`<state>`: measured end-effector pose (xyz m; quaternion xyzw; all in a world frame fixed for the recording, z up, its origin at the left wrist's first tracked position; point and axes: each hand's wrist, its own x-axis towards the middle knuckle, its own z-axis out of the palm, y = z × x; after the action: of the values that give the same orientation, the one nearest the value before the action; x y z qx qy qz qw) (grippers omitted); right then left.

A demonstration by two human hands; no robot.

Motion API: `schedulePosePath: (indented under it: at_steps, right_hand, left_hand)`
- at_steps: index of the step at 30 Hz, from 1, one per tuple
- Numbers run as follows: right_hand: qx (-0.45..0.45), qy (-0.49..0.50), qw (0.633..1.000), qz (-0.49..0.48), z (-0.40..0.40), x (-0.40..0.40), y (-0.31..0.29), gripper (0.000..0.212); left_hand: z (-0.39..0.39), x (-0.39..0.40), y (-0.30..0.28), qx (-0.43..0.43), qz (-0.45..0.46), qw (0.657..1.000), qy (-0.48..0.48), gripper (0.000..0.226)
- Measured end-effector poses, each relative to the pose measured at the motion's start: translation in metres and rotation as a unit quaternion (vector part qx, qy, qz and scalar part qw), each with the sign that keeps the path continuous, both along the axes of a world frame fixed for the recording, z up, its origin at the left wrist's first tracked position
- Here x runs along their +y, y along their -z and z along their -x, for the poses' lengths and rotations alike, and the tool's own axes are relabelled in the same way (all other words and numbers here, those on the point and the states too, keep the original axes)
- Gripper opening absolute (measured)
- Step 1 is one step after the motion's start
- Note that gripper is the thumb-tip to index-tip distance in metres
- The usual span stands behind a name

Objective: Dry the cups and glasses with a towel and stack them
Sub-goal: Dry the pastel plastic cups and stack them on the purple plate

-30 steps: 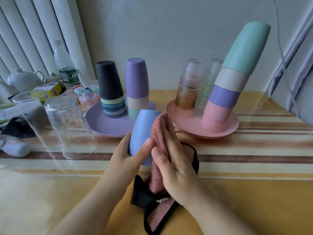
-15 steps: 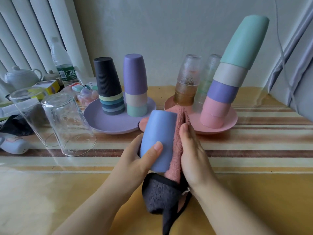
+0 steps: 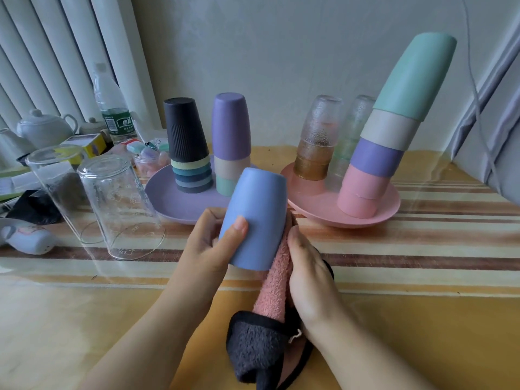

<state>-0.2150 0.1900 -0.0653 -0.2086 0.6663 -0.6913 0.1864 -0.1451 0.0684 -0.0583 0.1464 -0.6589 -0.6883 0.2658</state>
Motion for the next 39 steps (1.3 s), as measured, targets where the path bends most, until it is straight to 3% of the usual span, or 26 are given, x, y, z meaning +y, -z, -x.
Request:
schedulePosePath:
  at_steps: [3, 6, 8, 12, 14, 16, 18, 20, 22, 25, 28, 31, 33, 36, 39]
  right_hand:
    - [0.01, 0.045, 0.999, 0.02, 0.005, -0.002, 0.003, 0.024]
    - [0.051, 0.047, 0.998, -0.004, 0.003, -0.001, 0.004, 0.026]
    - [0.071, 0.027, 0.997, -0.017, -0.001, 0.001, 0.0, 0.023]
    - [0.154, -0.019, 0.988, -0.025, -0.012, -0.001, 0.002, 0.045]
    - [0.183, -0.011, 0.983, -0.028, -0.018, -0.004, 0.002, 0.055]
    - [0.179, 0.023, 0.983, -0.03, -0.015, -0.002, 0.0, 0.043]
    - [0.157, 0.053, 0.986, -0.028, -0.009, 0.003, -0.009, 0.032]
    - [0.118, 0.056, 0.991, 0.001, 0.002, 0.009, -0.013, 0.046]
    - [0.066, 0.053, 0.995, 0.047, 0.014, 0.013, -0.015, 0.059]
    - [-0.029, 0.014, 0.995, 0.097, 0.021, 0.015, -0.018, 0.056]
    - [-0.126, -0.047, 0.984, 0.12, 0.017, 0.011, -0.014, 0.046]
    - [-0.15, -0.063, 0.98, 0.116, 0.014, 0.004, -0.006, 0.065]
    - [-0.155, -0.056, 0.978, 0.127, 0.014, 0.003, -0.006, 0.063]
    - [-0.099, 0.003, 0.988, 0.116, 0.015, 0.008, -0.009, 0.041]
    - [-0.017, 0.053, 0.996, 0.071, 0.012, 0.006, -0.007, 0.041]
  left_hand:
    - [0.004, -0.003, 0.003, -0.014, 0.111, 0.992, -0.059, 0.059]
    - [0.003, 0.003, 0.002, 0.034, 0.122, 0.985, -0.113, 0.04]
    - [0.002, 0.007, -0.001, 0.017, 0.145, 0.982, -0.122, 0.03]
    - [0.0, 0.01, 0.0, -0.034, 0.188, 0.974, -0.12, 0.06]
    - [0.002, 0.009, 0.001, -0.038, 0.186, 0.977, -0.1, 0.052]
    - [0.003, 0.009, 0.001, -0.053, 0.195, 0.978, -0.058, 0.043]
    - [0.002, 0.008, 0.0, -0.071, 0.203, 0.977, 0.0, 0.051]
    - [-0.001, 0.008, -0.002, -0.083, 0.184, 0.978, 0.052, 0.058]
    - [-0.005, 0.011, -0.005, -0.082, 0.134, 0.982, 0.103, 0.051]
    - [-0.008, 0.016, -0.008, -0.053, -0.003, 0.982, 0.183, 0.045]
    - [-0.006, 0.014, -0.007, -0.009, -0.1, 0.972, 0.214, 0.069]
    - [-0.003, 0.006, 0.0, -0.007, -0.11, 0.976, 0.188, 0.08]
    - [-0.001, 0.002, 0.003, -0.033, -0.05, 0.99, 0.129, 0.079]
    - [0.004, 0.001, 0.006, -0.033, 0.044, 0.998, -0.002, 0.064]
    - [0.006, 0.006, 0.006, 0.012, 0.11, 0.989, -0.102, 0.034]
